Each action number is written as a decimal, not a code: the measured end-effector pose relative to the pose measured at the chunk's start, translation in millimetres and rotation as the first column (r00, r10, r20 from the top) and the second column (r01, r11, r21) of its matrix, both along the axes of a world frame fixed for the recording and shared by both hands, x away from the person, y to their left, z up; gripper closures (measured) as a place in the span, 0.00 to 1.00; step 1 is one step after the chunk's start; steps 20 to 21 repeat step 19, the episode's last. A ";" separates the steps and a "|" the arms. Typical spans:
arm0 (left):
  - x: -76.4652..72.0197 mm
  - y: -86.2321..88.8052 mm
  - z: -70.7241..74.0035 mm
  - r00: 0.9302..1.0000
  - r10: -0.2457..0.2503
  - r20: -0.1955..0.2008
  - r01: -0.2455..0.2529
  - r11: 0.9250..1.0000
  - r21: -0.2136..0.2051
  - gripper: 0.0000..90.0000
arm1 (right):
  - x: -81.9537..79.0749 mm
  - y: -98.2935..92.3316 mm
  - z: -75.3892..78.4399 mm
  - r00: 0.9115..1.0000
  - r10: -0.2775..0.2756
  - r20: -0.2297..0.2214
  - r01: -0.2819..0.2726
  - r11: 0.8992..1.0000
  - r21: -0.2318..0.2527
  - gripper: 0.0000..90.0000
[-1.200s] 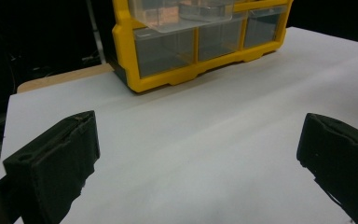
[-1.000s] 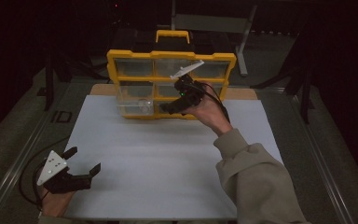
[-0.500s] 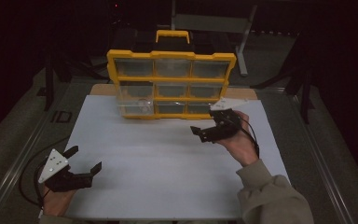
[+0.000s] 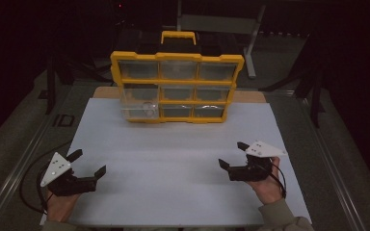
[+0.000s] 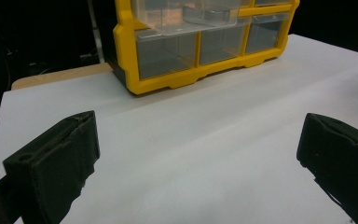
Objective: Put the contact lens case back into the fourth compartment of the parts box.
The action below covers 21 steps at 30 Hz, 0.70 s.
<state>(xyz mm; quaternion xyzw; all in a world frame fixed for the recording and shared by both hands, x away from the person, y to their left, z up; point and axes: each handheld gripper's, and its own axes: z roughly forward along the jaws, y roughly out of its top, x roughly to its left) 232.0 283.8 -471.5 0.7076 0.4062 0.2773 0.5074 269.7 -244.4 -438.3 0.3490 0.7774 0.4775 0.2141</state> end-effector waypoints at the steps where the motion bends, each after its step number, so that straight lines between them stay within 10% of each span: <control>1: -0.1 -0.2 0.1 1.000 0.000 0.001 0.000 1.000 0.001 0.00 | -2.5 -3.2 -3.8 1.000 -0.006 0.001 0.006 1.000 0.014 0.10; 21: -0.8 -6.1 -4.2 1.000 -0.012 0.015 0.012 1.000 0.004 0.00 | -28.4 -27.0 -43.0 0.996 -0.019 0.082 0.013 0.998 0.068 0.10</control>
